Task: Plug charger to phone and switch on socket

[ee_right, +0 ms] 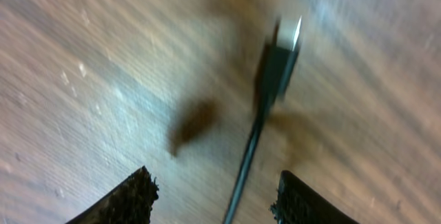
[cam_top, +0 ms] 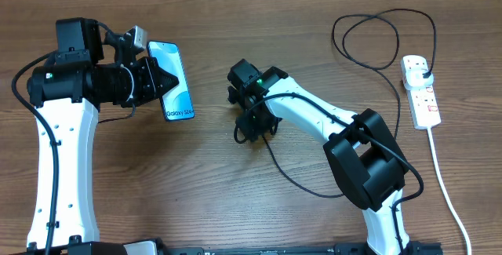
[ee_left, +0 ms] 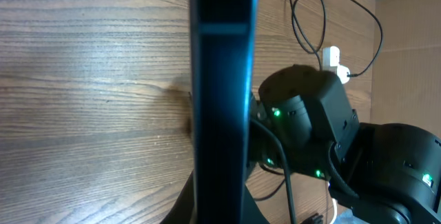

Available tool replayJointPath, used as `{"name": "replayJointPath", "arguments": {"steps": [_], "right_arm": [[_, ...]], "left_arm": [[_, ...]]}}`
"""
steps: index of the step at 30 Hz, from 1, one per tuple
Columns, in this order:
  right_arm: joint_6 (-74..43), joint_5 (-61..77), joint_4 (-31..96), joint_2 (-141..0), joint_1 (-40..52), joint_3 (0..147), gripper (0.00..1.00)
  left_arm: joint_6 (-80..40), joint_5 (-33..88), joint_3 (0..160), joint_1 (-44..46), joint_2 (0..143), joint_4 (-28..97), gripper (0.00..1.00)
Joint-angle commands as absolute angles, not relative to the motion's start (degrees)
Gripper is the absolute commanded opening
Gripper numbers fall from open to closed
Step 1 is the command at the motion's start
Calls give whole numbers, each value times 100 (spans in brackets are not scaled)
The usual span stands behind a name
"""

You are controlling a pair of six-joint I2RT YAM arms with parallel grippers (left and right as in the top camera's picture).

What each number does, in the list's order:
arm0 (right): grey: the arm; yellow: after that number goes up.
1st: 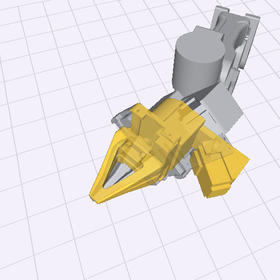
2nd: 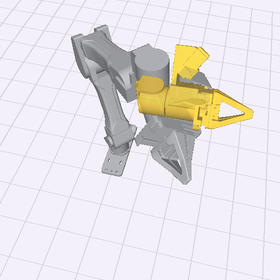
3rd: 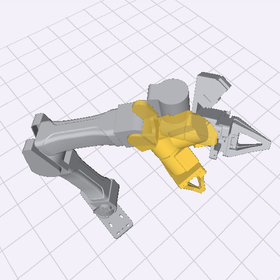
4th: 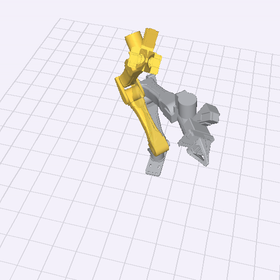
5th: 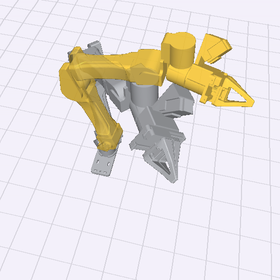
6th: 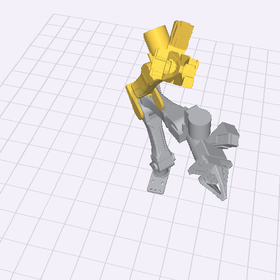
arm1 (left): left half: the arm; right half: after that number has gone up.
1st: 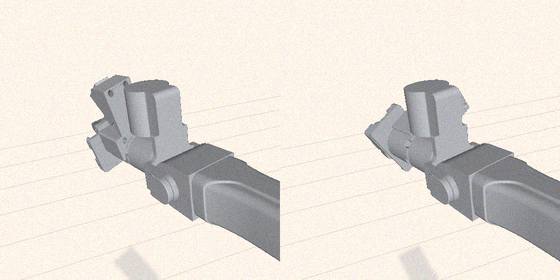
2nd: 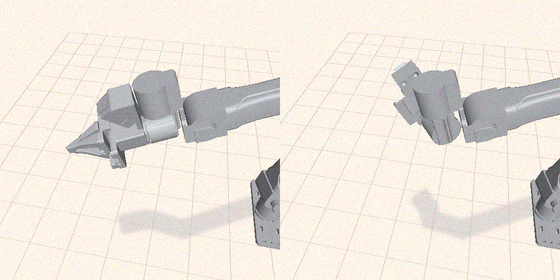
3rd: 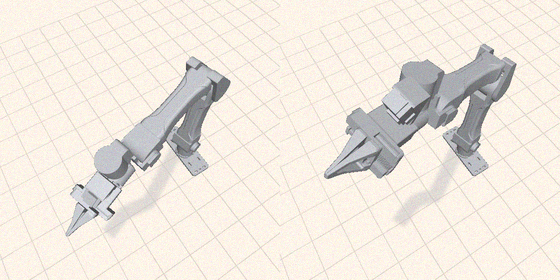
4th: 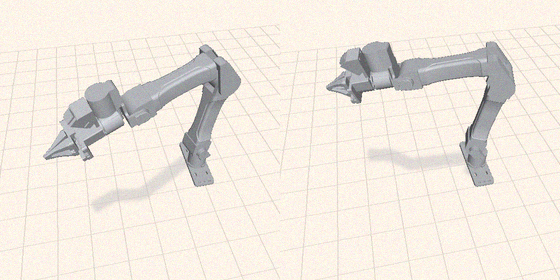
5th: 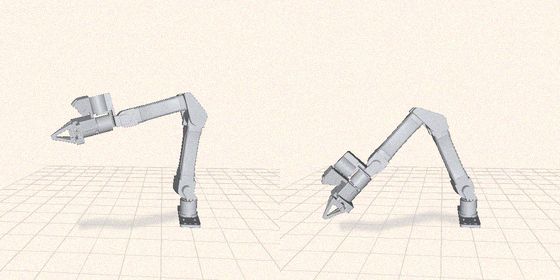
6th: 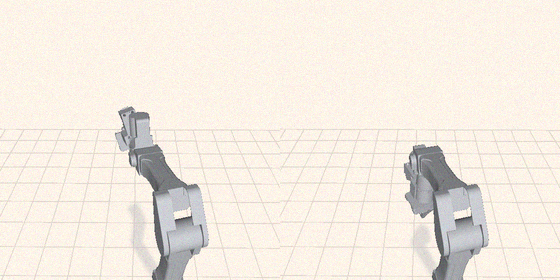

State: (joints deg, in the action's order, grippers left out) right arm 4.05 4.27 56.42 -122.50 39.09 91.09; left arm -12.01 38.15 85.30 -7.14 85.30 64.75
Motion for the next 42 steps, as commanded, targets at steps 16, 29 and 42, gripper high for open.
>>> {"name": "replayJointPath", "arguments": {"steps": [16,29,42], "right_arm": [[191,314,5043,-12381,3629,8903,33],[191,508,5035,-12381,3656,8626,19],[128,89,4759,-12381,3656,8626,26]], "left_arm": [[-1243,4005,8591,-709,8431,6471,4],[-1243,4007,8591,-709,8431,6471,4],[-1247,4014,8591,-709,8431,6466,4]]}}
